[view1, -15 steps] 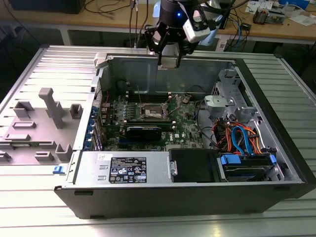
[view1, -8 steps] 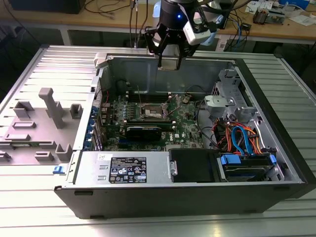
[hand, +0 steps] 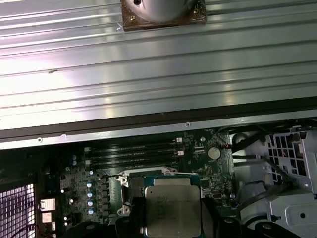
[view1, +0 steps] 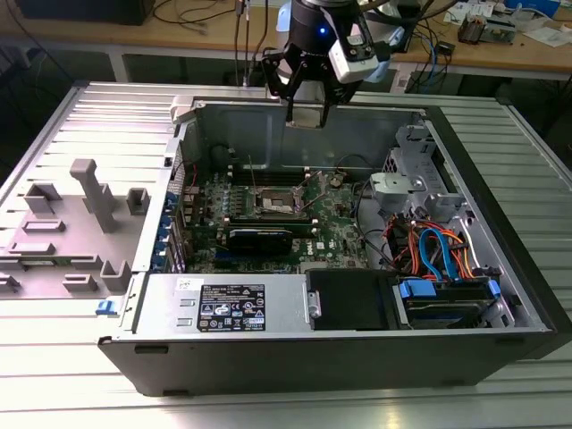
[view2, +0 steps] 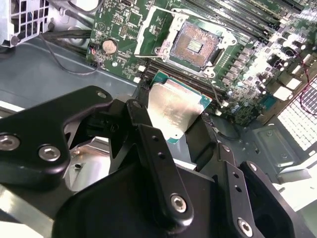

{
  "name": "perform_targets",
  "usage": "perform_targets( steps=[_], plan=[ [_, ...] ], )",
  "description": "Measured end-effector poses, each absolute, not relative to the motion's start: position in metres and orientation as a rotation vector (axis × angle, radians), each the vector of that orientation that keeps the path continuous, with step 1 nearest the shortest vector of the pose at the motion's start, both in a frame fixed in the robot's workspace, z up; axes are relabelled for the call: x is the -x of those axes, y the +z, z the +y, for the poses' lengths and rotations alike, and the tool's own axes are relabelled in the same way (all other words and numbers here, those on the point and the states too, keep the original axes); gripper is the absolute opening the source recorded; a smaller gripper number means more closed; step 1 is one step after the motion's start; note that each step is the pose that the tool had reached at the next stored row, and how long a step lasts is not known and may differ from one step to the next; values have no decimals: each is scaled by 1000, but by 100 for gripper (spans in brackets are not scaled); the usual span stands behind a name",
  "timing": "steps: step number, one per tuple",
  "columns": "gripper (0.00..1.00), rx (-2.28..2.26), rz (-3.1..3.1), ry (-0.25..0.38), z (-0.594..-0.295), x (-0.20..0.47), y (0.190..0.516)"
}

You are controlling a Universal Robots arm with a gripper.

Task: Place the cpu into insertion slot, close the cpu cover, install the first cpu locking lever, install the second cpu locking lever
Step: 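Place the cpu into insertion slot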

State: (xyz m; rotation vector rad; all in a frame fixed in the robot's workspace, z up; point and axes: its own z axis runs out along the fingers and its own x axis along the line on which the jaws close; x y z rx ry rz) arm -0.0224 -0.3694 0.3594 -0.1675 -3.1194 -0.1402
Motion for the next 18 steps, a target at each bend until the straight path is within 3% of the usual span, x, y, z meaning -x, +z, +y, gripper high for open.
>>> perform_targets(
  steps=[18],
  plan=[
    [54, 261, -3116, -141, -382, 22, 358]
  ],
)
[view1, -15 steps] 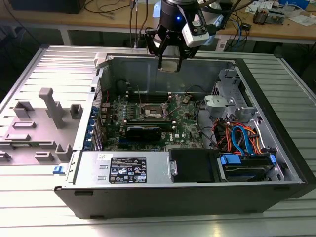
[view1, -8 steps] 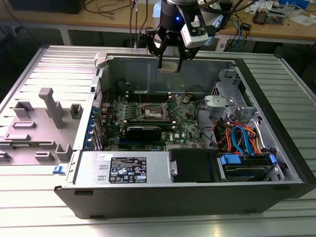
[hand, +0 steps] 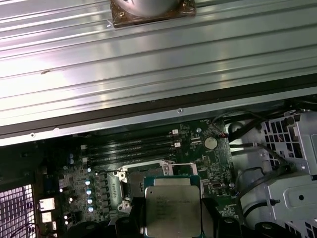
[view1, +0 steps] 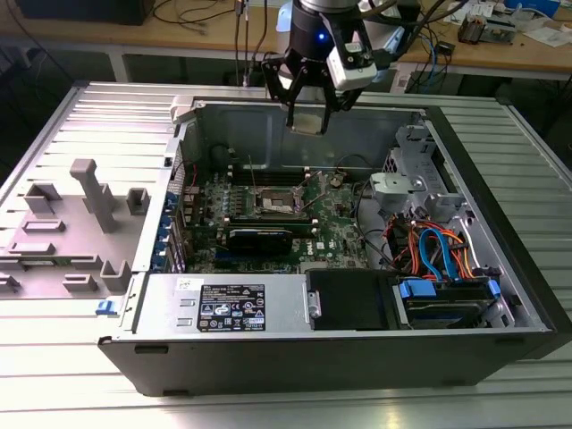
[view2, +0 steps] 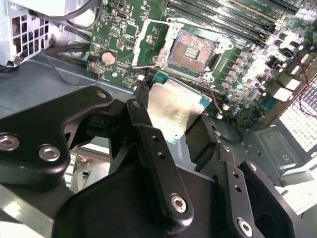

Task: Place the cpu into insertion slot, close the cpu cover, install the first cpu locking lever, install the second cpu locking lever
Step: 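Place the cpu into insertion slot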

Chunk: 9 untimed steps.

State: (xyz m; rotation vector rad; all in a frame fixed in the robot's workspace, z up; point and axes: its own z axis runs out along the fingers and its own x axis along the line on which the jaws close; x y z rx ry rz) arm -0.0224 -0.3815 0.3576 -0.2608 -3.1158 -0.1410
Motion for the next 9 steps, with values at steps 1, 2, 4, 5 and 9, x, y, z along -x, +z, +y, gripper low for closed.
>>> perform_targets(
  steps=[1, 2, 4, 5, 9],
  plan=[
    [54, 268, -3115, -141, -382, 22, 357],
    [54, 283, -3114, -141, -382, 22, 357],
    [54, 326, -3111, -141, -382, 22, 357],
    [54, 349, -3110, -141, -382, 22, 357],
    [54, 454, -3099, -141, -382, 22, 355]
  ],
)
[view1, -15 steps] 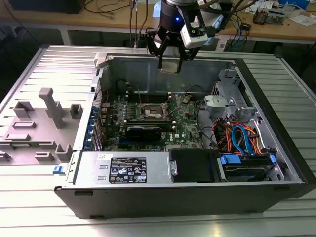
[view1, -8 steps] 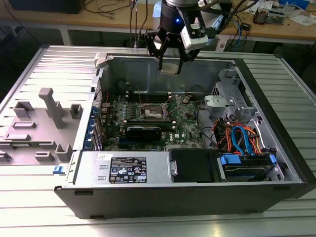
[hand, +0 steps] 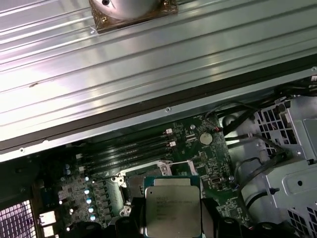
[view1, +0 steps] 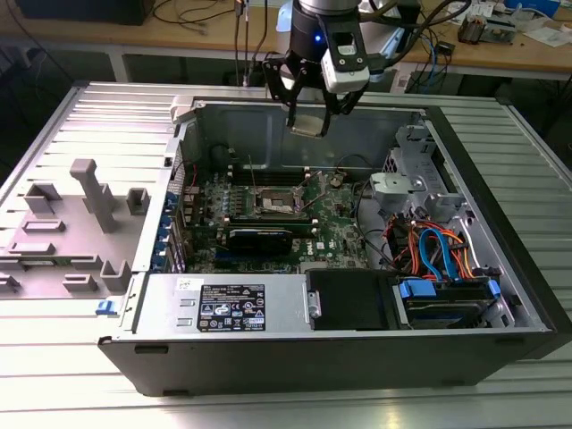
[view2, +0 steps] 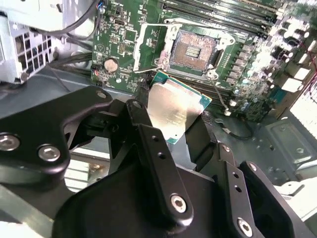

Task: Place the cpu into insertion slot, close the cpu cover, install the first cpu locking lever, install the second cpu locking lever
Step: 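Place the cpu into insertion slot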

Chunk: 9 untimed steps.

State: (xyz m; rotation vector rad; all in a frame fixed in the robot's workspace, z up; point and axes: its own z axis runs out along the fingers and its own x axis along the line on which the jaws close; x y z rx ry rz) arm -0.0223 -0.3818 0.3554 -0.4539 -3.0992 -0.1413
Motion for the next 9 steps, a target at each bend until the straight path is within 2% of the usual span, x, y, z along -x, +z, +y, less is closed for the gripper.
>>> perform_targets(
  steps=[9],
  plan=[
    [54, 640, -3072, -141, -382, 22, 354]
  ],
)
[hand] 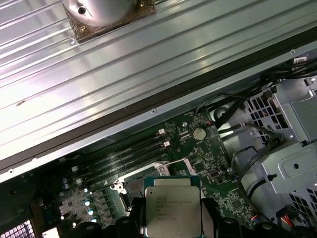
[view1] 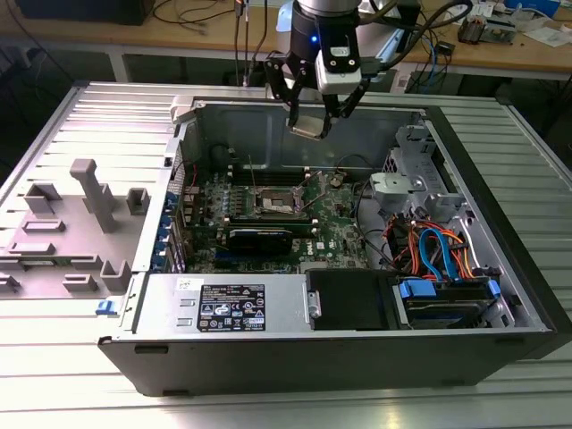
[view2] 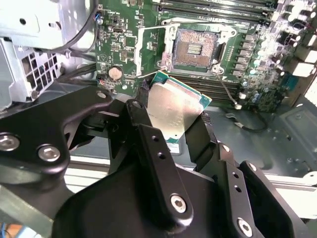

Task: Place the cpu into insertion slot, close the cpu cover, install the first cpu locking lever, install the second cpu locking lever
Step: 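Place the cpu into insertion slot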

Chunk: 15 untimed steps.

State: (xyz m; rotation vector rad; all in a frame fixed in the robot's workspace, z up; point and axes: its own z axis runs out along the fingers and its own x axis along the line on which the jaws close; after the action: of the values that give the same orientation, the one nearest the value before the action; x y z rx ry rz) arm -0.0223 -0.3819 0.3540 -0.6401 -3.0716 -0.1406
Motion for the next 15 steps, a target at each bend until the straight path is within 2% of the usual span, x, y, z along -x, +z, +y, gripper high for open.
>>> perform_targets(
  steps=[15],
  plan=[
    [54, 648, -3070, -141, -382, 22, 354]
  ],
)
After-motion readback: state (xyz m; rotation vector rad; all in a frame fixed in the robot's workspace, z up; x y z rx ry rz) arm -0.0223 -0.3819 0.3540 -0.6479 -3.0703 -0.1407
